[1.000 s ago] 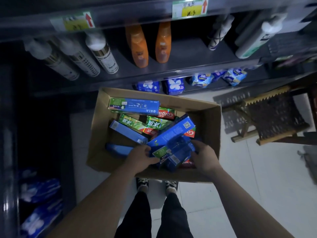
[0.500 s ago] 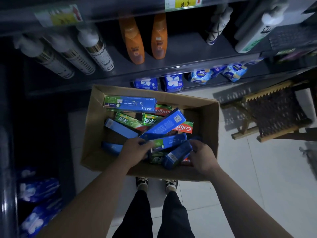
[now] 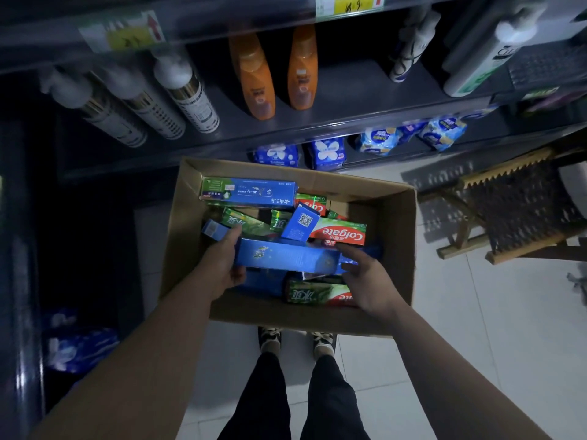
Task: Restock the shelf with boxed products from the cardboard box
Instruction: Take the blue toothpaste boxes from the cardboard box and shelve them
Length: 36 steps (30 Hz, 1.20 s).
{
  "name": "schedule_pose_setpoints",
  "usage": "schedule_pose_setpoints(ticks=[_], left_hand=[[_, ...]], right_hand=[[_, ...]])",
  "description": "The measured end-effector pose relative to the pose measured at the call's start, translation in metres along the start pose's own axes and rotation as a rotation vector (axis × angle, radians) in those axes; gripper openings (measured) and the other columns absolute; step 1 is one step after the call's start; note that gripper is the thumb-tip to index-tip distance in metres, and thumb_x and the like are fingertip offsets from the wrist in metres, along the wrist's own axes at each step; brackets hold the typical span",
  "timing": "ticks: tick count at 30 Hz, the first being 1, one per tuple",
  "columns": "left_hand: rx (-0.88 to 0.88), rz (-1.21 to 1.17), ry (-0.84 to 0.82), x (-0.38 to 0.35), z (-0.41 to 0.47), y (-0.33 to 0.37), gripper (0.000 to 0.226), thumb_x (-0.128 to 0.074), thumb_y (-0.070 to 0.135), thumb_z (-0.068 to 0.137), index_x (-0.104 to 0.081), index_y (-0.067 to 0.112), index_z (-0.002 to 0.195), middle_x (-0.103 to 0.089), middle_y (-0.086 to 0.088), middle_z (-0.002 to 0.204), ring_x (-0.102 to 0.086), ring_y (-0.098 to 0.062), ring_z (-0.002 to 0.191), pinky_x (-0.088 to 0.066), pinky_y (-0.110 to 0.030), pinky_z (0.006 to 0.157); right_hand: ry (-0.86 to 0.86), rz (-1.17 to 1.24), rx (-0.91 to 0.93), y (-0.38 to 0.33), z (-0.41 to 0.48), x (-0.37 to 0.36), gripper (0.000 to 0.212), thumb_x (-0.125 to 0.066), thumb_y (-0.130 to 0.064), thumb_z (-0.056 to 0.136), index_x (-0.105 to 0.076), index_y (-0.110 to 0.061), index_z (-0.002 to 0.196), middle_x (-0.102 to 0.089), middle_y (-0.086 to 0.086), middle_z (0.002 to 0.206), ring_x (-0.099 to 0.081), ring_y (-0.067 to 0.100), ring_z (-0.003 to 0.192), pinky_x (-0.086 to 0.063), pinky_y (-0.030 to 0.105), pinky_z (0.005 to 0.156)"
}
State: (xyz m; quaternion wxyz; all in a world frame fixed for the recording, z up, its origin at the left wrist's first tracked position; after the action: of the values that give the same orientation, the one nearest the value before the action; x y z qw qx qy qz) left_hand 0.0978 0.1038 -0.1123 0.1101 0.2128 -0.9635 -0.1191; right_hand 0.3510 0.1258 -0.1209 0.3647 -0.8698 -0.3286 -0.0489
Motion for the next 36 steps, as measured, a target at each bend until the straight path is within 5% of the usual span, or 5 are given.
schedule_pose_setpoints(ticks=[3,9,15,22,36], left_hand=[[0.021,0.084,-0.091,-0.001,0.000,-0.005,0.023,-0.059,0.039,0.090,-0.053,0.016,0.090,-0.048,-0.006,0.073,-0.041,-0.016,0.055,-0.040,-0.027,0.054],[-0.100,0.251,-0.227,0.012,-0.004,-0.006,0.016,-0.055,0.015,0.089,-0.064,0.017,0.101,-0.060,-0.012,0.105,-0.058,-0.023,0.087,-0.050,-0.032,0.073],[-0.168,0.136,-0.313,0.019,-0.013,-0.001,0.015,-0.053,0.013,0.091,-0.065,0.017,0.100,-0.065,-0.009,0.106,-0.062,-0.025,0.101,-0.049,-0.044,0.091],[-0.257,0.051,-0.242,0.022,-0.006,-0.004,0.047,-0.060,-0.007,0.085,-0.055,0.017,0.125,-0.061,-0.008,0.108,-0.065,-0.021,0.090,-0.055,-0.024,0.064],[-0.274,0.474,-0.355,0.012,-0.010,-0.015,0.027,-0.076,0.013,0.076,-0.069,0.023,0.101,-0.073,-0.003,0.101,-0.068,-0.018,0.097,-0.050,-0.033,0.092]], right_hand=[[-0.031,0.043,0.010,0.000,0.002,-0.009,0.046,-0.047,0.004,0.094,-0.051,-0.016,0.135,-0.064,0.006,0.114,-0.057,-0.007,0.061,-0.039,0.010,0.049],[-0.060,-0.032,-0.206,-0.001,0.009,-0.012,0.029,-0.044,-0.013,0.100,-0.048,-0.011,0.129,-0.050,0.015,0.134,-0.062,0.028,0.104,-0.055,0.032,0.073],[0.027,0.407,-0.342,-0.005,0.003,-0.015,0.023,-0.040,-0.023,0.102,-0.053,-0.011,0.116,-0.063,0.015,0.107,-0.067,0.025,0.078,-0.055,0.042,0.076],[0.142,0.421,-0.267,-0.004,0.001,-0.009,0.016,-0.044,-0.019,0.100,-0.060,-0.014,0.097,-0.066,0.014,0.107,-0.069,0.024,0.085,-0.053,0.041,0.075],[0.125,0.785,0.026,-0.033,0.002,-0.015,0.026,-0.048,0.000,0.096,-0.068,-0.015,0.100,-0.069,0.008,0.101,-0.063,0.018,0.096,-0.052,0.028,0.088]])
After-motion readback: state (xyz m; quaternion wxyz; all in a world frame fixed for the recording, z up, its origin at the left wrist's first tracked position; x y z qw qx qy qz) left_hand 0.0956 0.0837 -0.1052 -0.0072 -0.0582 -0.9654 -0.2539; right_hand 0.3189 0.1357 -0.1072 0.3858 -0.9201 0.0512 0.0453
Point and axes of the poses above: each hand's wrist, its own z-axis towards the middle knuckle, its own x-axis out of the back of the hand, y = z × x, the point moved 2 cm from there along z, towards the middle knuckle
